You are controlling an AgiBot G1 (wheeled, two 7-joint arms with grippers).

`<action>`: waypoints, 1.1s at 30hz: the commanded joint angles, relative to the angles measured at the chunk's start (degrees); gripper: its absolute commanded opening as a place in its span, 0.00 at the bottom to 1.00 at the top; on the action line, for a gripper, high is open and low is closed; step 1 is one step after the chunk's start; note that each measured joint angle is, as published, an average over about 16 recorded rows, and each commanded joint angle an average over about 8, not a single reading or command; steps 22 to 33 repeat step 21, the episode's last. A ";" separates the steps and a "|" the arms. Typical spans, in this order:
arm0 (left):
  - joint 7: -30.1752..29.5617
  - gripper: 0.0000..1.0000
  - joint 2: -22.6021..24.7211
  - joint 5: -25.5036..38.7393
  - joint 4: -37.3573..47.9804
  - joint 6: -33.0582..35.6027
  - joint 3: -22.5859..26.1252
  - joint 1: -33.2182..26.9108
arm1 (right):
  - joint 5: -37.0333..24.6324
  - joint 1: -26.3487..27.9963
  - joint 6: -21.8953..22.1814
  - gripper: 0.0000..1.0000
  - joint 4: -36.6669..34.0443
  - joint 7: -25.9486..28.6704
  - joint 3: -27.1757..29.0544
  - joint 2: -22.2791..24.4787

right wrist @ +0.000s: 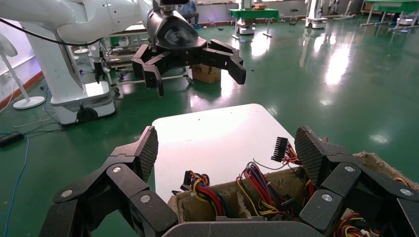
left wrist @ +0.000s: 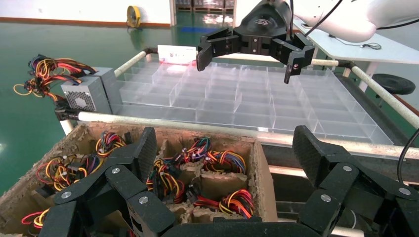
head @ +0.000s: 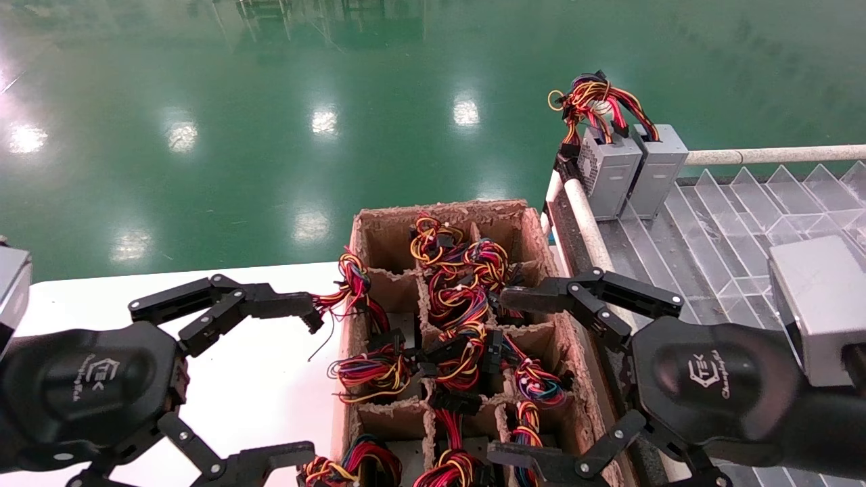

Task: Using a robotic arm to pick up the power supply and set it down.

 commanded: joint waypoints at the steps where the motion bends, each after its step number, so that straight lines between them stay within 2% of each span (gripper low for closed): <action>1: 0.00 1.00 0.00 0.00 0.00 0.00 0.00 0.00 | 0.00 0.00 0.00 1.00 0.00 0.00 0.00 0.00; 33: 0.00 1.00 0.00 0.00 0.00 0.00 0.00 0.00 | 0.00 0.00 0.00 1.00 0.00 0.00 0.00 0.00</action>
